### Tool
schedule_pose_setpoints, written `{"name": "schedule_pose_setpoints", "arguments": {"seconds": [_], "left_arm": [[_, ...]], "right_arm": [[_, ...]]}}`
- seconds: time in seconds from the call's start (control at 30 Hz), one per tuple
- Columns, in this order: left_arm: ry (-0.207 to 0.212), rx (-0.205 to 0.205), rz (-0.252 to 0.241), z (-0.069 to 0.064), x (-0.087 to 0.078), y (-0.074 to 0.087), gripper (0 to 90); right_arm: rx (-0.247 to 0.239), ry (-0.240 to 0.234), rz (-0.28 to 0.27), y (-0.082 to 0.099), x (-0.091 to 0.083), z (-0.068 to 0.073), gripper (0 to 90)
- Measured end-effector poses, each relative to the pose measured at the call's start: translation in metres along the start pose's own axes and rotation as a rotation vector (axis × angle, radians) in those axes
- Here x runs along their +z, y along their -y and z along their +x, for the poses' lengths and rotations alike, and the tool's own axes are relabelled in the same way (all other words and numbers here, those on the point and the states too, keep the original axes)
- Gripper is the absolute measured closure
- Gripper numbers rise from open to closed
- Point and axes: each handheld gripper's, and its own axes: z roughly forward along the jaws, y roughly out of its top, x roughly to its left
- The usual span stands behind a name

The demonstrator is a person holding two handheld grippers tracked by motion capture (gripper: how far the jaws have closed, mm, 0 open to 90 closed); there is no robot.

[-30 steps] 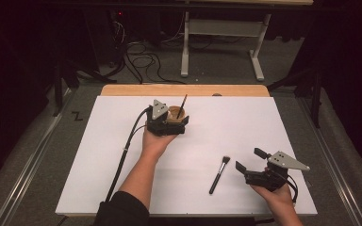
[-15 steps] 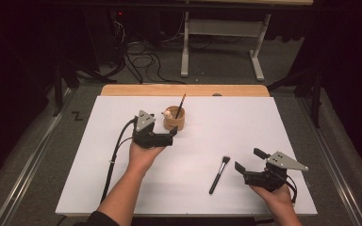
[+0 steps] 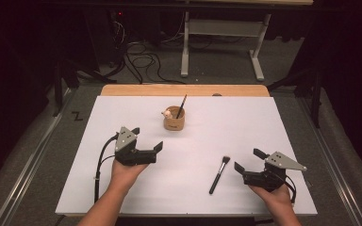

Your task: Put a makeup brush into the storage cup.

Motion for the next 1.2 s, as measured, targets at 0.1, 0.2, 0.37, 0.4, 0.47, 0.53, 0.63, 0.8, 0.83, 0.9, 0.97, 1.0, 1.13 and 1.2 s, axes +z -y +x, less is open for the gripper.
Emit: {"name": "schedule_pose_setpoints", "arguments": {"seconds": [0.1,0.2,0.37,0.4,0.47,0.53,0.63,0.8,0.83,0.9,0.97,1.0,1.13,1.2], "left_arm": [[0.003,-0.002,0.0,0.002,-0.01,0.007,0.3],[0.005,0.002,0.005,0.004,-0.02,0.013,0.3],[-0.013,0.032,0.026,0.009,-0.035,0.025,0.4],[-0.016,0.038,0.028,0.01,-0.036,0.027,0.4],[-0.015,0.033,0.031,0.012,-0.041,0.033,0.4],[-0.025,0.021,0.021,0.014,-0.044,0.039,0.4],[-0.036,0.007,0.012,0.017,-0.049,0.052,0.6],[0.011,0.024,0.029,0.01,-0.047,0.053,0.6],[0.022,0.013,0.026,0.01,-0.047,0.053,0.6],[0.029,0.014,0.019,0.01,-0.046,0.052,0.6],[0.032,0.017,0.013,0.011,-0.046,0.052,0.6],[0.033,0.011,0.01,0.011,-0.046,0.052,0.6],[0.029,-0.015,0.007,0.018,-0.047,0.052,0.6],[0.026,-0.03,0.007,0.021,-0.047,0.052,0.6]], "right_arm": [[-0.005,-0.002,0.001,0.0,0.0,-0.001,7.2],[-0.002,0.002,0.001,0.0,0.0,-0.001,7.2],[-0.001,0.012,0.001,0.001,-0.001,-0.002,7.2],[-0.001,0.013,0.001,0.001,-0.001,-0.002,7.2],[0.002,0.017,0.005,0.002,-0.001,-0.003,7.2],[0.01,0.024,0.008,0.003,-0.001,-0.003,7.2],[0.012,0.034,0.002,0.003,-0.002,-0.005,7.2],[0.019,0.06,-0.012,0.002,-0.004,-0.004,7.2],[0.016,0.066,-0.01,0.002,-0.004,-0.003,7.2],[0.01,0.07,-0.008,0.002,-0.003,-0.002,7.2],[0.013,0.076,-0.003,0.002,-0.002,-0.001,7.2],[0.009,0.076,-0.004,0.002,-0.002,-0.001,7.2],[0.012,0.089,-0.003,0.003,-0.002,-0.005,7.2],[0.022,0.097,-0.003,0.004,-0.003,-0.007,7.2]]}}
